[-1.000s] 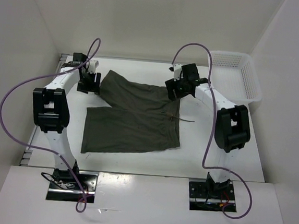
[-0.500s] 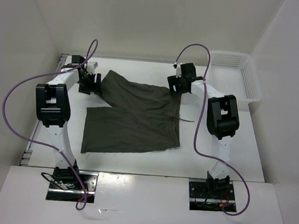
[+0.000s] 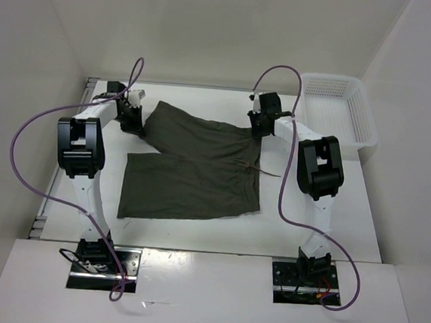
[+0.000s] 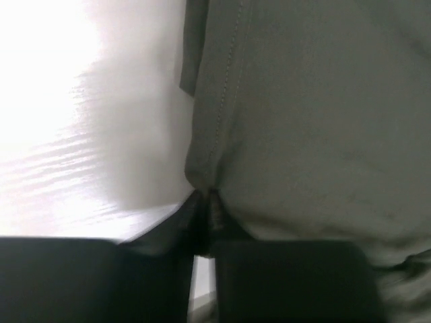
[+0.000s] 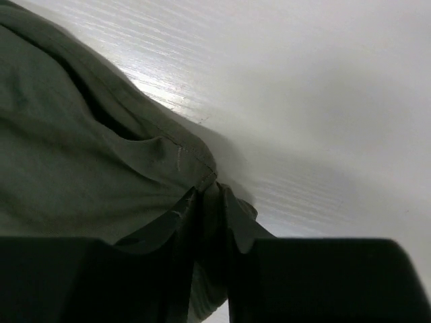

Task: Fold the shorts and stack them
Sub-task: Flatten the shorts out, then fold the shorts

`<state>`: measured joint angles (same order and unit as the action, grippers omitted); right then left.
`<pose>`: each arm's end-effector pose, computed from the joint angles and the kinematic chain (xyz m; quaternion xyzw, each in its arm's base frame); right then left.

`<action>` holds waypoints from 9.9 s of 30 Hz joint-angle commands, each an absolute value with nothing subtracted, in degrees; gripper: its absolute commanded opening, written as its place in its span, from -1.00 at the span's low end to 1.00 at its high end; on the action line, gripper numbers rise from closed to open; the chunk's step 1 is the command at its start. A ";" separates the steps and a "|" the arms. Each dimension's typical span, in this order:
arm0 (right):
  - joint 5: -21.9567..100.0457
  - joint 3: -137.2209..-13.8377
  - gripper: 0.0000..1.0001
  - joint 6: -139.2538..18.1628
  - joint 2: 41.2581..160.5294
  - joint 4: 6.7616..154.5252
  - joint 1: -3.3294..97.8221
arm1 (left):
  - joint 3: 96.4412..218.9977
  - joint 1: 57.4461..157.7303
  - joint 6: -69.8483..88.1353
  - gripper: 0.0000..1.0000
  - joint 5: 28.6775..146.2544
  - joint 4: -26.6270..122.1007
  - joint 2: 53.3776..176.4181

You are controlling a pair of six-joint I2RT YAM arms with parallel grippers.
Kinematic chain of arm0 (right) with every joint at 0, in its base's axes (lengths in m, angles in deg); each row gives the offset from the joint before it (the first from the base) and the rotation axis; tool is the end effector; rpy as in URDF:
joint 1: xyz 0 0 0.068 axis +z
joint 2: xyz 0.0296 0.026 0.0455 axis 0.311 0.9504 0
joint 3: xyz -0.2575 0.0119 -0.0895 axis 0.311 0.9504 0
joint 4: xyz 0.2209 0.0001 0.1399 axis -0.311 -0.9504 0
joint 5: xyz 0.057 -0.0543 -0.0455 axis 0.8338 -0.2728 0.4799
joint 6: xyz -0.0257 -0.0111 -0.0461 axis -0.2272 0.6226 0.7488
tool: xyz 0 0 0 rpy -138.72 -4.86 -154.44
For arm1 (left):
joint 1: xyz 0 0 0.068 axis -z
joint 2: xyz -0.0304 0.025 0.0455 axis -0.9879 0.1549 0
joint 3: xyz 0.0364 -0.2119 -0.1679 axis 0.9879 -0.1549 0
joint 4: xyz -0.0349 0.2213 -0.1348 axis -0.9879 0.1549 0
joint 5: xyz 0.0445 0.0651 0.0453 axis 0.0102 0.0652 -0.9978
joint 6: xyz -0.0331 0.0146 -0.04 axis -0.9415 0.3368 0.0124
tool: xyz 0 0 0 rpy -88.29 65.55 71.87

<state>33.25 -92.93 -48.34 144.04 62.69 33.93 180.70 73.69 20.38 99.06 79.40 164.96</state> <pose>0.4616 0.1320 0.1726 -0.1782 0.9218 0.0463 0.3413 0.4665 0.0484 0.1636 -0.0195 0.9520 -0.1504 0.2657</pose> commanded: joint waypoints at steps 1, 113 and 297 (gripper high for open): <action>30.88 -92.62 -0.56 -48.81 144.71 65.68 33.68 | 180.13 73.79 20.72 -0.87 100.65 79.89 165.70; 48.63 -55.52 0.92 -1.99 77.02 32.59 52.40 | 145.32 87.77 20.72 -0.10 95.29 118.15 103.82; 61.20 -65.73 0.50 -39.92 117.56 50.30 39.30 | 149.79 89.17 20.72 0.46 70.06 76.30 140.30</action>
